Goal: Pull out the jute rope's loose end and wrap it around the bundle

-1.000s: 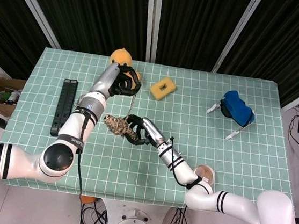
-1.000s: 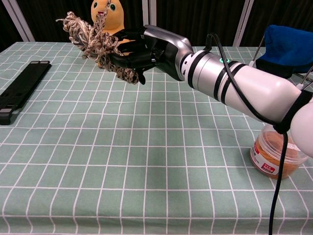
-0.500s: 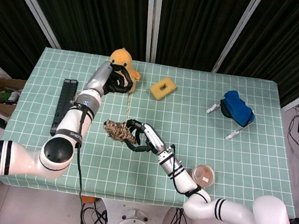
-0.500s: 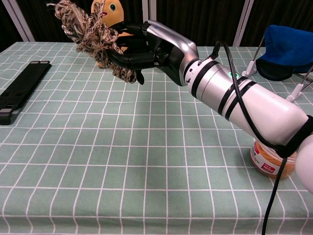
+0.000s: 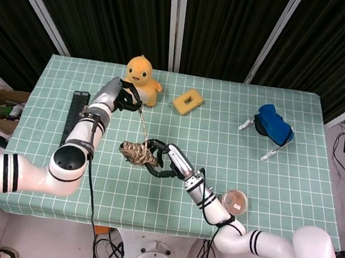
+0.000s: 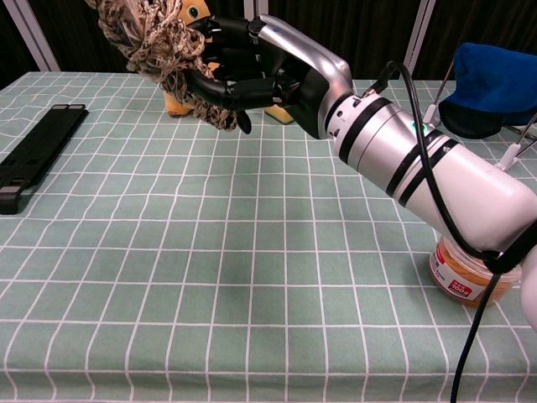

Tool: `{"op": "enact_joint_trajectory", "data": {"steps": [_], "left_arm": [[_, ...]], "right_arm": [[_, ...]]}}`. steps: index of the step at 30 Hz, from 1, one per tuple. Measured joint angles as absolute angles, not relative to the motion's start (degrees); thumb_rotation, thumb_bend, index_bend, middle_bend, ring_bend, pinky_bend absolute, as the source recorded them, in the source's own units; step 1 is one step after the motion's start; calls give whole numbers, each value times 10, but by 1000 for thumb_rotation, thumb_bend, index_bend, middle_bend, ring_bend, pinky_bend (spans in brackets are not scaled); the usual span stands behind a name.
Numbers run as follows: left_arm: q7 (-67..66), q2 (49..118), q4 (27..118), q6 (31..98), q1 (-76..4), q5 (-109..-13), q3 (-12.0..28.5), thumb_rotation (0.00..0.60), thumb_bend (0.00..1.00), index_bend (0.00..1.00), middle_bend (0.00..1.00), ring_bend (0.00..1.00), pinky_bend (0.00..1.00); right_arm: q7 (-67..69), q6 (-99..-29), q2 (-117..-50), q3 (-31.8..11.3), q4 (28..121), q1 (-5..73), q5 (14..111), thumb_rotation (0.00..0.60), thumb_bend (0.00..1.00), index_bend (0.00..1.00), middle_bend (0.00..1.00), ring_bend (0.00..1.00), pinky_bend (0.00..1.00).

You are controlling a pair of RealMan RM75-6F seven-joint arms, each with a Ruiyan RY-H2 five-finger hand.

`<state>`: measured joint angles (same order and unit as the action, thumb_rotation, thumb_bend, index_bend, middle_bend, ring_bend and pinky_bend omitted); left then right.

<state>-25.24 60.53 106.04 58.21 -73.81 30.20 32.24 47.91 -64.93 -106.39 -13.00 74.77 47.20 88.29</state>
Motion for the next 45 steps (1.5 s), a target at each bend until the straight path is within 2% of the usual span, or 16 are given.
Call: {"op": "enact_joint_trajectory", "data": {"steps": [19,24,26,28,29,30,32,34,37,45], "left_arm": [[-325,625,1012,520,-701,356,304,600,439,724,790,802,915],[-318,622,1008,484,-681,356,309,600,416,683,779,796,908],[-316,619,1007,469,-673,353,310,600,404,617,767,786,899],[-315,617,1007,457,-667,350,309,600,383,442,719,745,859],[-313,615,1006,448,-663,347,309,600,371,320,662,697,813],[-310,614,1006,440,-660,344,310,600,356,238,606,647,766],[-299,611,1006,422,-649,331,310,600,322,141,506,551,676],[-285,609,1004,413,-640,316,310,600,294,113,448,493,619],[-261,606,1001,404,-628,291,307,587,254,110,401,459,585],[-200,599,983,387,-600,246,298,466,219,110,351,403,559]], "right_arm": [[516,-664,-1043,-143,787,452,854,600,800,809,653,588,805],[514,-662,-1041,-146,789,452,852,600,800,810,653,588,805],[513,-661,-1041,-146,790,452,851,600,800,810,653,588,805],[513,-661,-1041,-147,790,452,851,600,800,809,653,588,805],[513,-661,-1041,-147,791,451,850,600,800,809,653,588,805],[513,-661,-1040,-148,791,451,849,600,801,810,653,588,805],[513,-660,-1039,-148,792,451,849,600,801,810,653,588,805],[513,-661,-1038,-149,794,450,849,600,801,810,653,588,805],[513,-664,-1034,-150,797,448,850,600,801,810,653,588,805],[517,-670,-1021,-155,810,442,849,600,800,809,653,588,805]]}}
